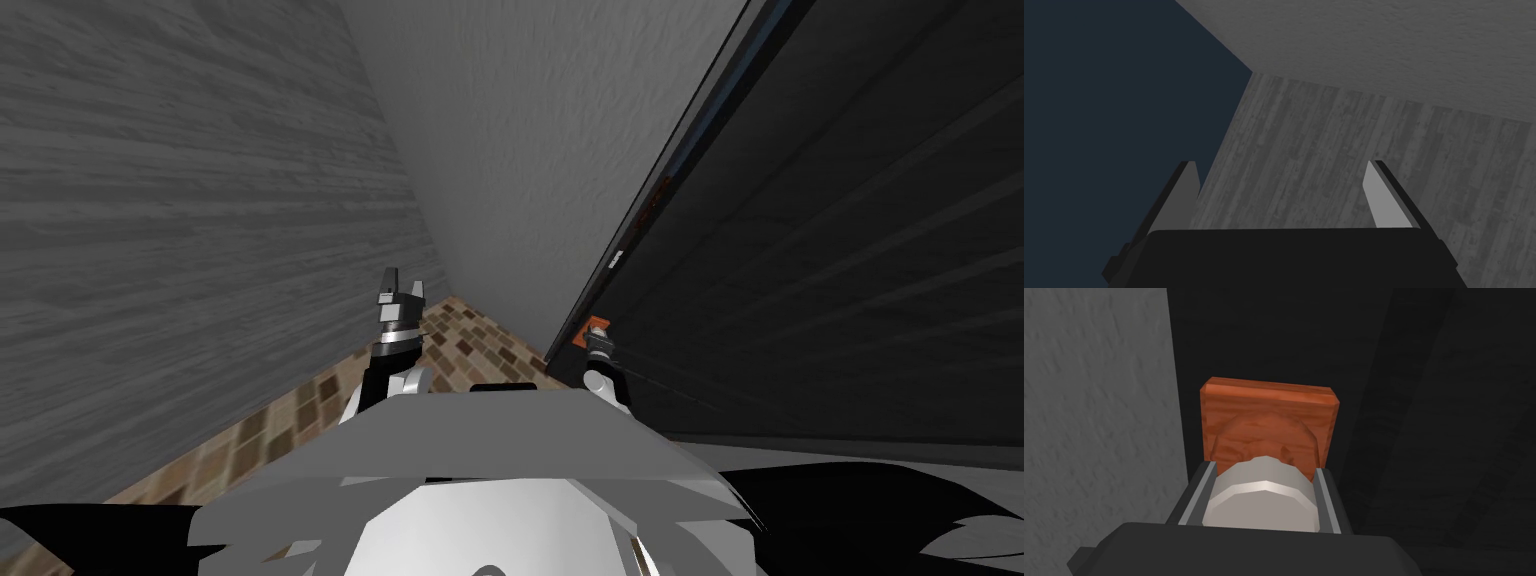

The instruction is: Pull the door open

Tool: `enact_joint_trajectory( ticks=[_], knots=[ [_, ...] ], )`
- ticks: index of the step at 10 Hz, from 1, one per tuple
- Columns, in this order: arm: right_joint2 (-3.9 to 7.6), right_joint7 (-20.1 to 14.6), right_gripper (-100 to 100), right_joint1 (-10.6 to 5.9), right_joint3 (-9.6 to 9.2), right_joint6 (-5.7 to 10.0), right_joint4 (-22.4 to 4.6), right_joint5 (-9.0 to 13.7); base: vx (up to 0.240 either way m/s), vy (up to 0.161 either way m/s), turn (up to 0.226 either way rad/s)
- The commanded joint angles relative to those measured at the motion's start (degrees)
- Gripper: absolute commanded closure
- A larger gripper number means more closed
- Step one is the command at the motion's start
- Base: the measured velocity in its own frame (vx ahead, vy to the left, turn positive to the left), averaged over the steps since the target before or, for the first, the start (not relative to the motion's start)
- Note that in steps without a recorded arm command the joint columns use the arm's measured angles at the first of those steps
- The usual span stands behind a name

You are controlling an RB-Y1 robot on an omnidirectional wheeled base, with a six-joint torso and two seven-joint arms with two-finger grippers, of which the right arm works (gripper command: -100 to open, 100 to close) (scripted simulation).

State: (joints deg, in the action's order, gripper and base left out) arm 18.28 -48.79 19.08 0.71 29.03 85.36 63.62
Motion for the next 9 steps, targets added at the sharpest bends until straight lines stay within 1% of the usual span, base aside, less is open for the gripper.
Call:
enact_joint_trajectory(
  ticks=[1, 4, 6, 7, 9],
  knots=[
    [0.58, -0.7, 100, 0.14, -0.56, 0.03, 0.2, -0.1, -0.128, -0.01, 0.075],
    [2.0, -2.3, 100, 0.48, -1.96, 0.1, 0.6, -0.4, -0.223, -0.023, 0.131],
    [3.13, -3.6, 100, 0.75, -3.05, 0.15, 1.0, -0.6, -0.21, -0.007, 0.125],
    [3.94, -4.6, 100, 0.95, -3.85, 0.19, 1.3, -0.8, -0.24, 0.007, 0.152],
    [5.02, -5.8, 100, 1.21, -4.9, 0.24, 1.6, -1.0, -0.252, -0.015, 0.142]
  ],
)
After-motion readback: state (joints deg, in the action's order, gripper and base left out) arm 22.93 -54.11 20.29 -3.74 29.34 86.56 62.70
